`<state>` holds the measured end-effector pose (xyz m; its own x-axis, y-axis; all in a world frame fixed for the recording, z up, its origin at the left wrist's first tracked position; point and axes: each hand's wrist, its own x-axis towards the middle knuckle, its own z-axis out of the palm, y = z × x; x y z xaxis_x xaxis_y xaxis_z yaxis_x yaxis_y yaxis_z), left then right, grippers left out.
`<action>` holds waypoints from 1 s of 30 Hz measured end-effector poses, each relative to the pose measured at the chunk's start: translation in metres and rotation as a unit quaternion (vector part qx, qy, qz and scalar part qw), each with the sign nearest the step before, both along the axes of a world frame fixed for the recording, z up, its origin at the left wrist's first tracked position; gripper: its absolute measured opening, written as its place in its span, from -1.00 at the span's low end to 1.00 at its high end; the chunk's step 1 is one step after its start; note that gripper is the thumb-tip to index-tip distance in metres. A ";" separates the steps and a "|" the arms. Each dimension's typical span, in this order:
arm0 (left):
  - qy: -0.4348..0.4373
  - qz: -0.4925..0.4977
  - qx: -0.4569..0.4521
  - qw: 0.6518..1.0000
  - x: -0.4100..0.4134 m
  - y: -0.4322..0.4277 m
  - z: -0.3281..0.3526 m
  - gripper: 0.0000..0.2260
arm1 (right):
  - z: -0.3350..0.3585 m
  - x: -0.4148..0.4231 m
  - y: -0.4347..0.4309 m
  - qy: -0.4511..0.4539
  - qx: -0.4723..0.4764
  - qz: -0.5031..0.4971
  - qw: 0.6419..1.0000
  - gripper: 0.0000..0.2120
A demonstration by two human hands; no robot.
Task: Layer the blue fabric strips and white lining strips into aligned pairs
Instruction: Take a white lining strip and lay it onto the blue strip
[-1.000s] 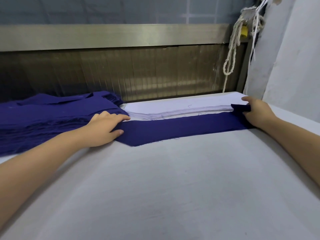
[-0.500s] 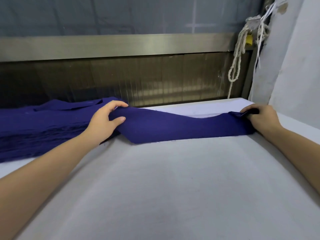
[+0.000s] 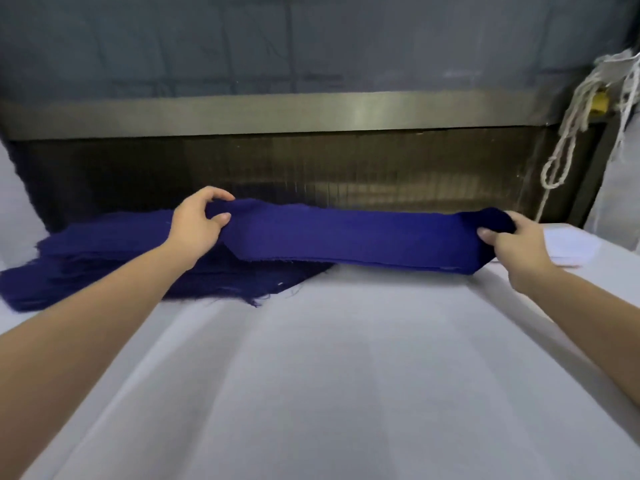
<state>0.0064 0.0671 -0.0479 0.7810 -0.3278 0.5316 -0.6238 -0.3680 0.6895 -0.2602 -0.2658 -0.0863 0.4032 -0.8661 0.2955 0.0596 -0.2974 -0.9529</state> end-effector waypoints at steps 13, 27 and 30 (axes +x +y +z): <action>-0.033 0.183 0.165 0.969 0.084 0.108 -0.003 -0.76 | 0.018 0.128 0.094 0.019 0.063 0.139 0.988 -0.82; -0.033 0.255 0.224 0.940 0.137 0.150 -0.006 -0.69 | 0.026 0.178 0.127 0.141 0.079 0.206 0.965 -0.91; -0.035 0.251 0.233 0.939 0.143 0.150 -0.007 -0.69 | 0.025 0.184 0.126 0.173 0.072 0.205 0.961 -0.94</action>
